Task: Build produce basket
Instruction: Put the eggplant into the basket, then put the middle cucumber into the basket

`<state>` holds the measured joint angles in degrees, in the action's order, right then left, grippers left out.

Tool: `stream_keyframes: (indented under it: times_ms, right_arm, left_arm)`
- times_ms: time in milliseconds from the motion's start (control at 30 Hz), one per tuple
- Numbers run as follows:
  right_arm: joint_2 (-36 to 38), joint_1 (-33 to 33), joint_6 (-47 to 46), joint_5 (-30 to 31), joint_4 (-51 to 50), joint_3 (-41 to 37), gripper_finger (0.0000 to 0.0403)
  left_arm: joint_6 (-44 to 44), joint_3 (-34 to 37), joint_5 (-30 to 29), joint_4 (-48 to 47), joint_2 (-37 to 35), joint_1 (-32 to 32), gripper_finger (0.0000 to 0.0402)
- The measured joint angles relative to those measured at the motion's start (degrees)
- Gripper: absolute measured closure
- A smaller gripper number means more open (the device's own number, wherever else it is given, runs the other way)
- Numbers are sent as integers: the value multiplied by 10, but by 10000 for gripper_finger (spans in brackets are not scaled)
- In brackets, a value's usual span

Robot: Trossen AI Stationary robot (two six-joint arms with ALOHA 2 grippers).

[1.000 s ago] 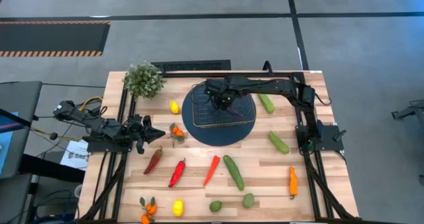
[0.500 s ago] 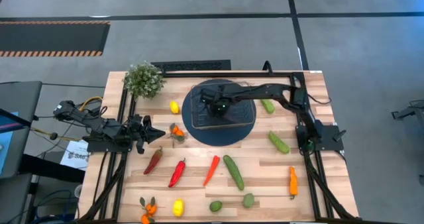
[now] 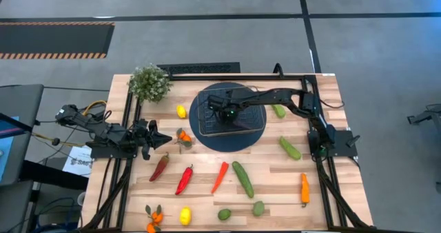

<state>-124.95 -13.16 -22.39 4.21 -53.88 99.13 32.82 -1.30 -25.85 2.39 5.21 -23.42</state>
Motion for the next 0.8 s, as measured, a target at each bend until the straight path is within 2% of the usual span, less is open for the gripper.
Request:
stream_keyframes:
  times_ms: [133,233,367,567,700,800]
  right_arm:
    - [0,2,-2,0,-1,0,178]
    - [4,4,-5,1,-10,0,145]
    - [21,3,-7,2,-53,13,137]
    - [65,10,-3,3,-149,88,145]
    - [110,36,-10,3,-251,136,150]
    - [155,70,-49,8,-316,140,154]
  left_arm:
    - [0,0,0,0,0,0,401]
    - [0,0,0,0,0,0,401]
    - [0,0,0,0,0,0,401]
    - [0,0,0,0,0,0,401]
    - [0,0,0,0,0,0,401]
    - [0,0,0,1,0,0,402]
